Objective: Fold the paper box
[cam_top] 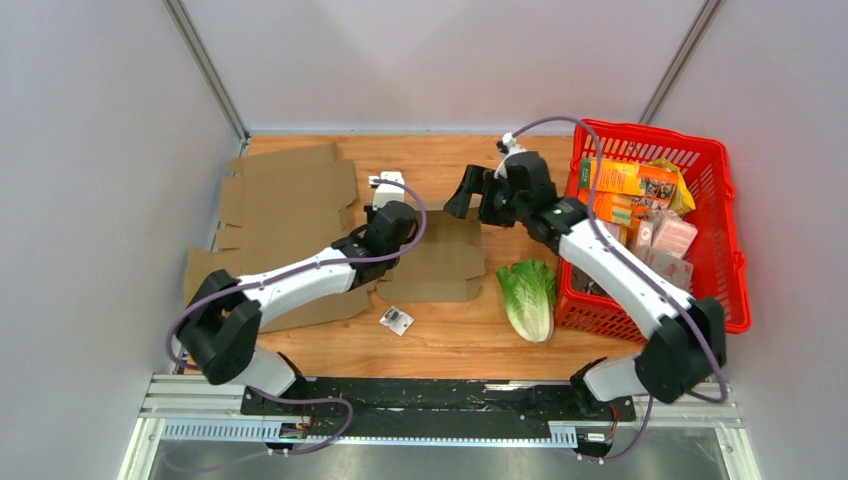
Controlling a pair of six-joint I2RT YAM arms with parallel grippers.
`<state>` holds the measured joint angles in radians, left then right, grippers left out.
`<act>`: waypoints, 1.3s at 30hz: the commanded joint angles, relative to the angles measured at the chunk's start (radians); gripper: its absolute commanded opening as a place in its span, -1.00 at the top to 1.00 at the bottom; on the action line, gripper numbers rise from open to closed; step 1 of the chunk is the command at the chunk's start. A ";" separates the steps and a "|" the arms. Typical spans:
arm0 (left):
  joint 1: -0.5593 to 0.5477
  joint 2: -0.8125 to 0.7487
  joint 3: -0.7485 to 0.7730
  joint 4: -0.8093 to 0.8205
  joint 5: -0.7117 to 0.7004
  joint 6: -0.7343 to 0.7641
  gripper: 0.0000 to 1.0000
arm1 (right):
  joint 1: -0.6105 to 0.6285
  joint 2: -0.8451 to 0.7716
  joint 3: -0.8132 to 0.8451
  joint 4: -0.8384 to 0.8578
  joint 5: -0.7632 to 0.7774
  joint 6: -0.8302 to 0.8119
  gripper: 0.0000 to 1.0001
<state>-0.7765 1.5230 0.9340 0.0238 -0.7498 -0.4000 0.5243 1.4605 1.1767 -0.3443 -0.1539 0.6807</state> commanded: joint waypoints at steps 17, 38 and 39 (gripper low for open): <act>0.002 -0.379 0.019 -0.334 0.030 -0.054 1.00 | 0.059 -0.074 0.272 -0.218 -0.087 0.060 -0.31; 0.002 -0.537 -0.090 -0.237 0.056 -0.034 1.00 | 0.025 -0.086 -0.046 0.367 -0.204 0.649 0.28; 0.002 -0.543 -0.096 -0.233 0.058 -0.031 1.00 | 0.023 -0.086 -0.048 0.382 -0.199 0.658 0.29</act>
<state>-0.7715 1.0340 0.8536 -0.2943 -0.7139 -0.4404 0.5541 1.3937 1.1416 -0.1268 -0.3614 1.2293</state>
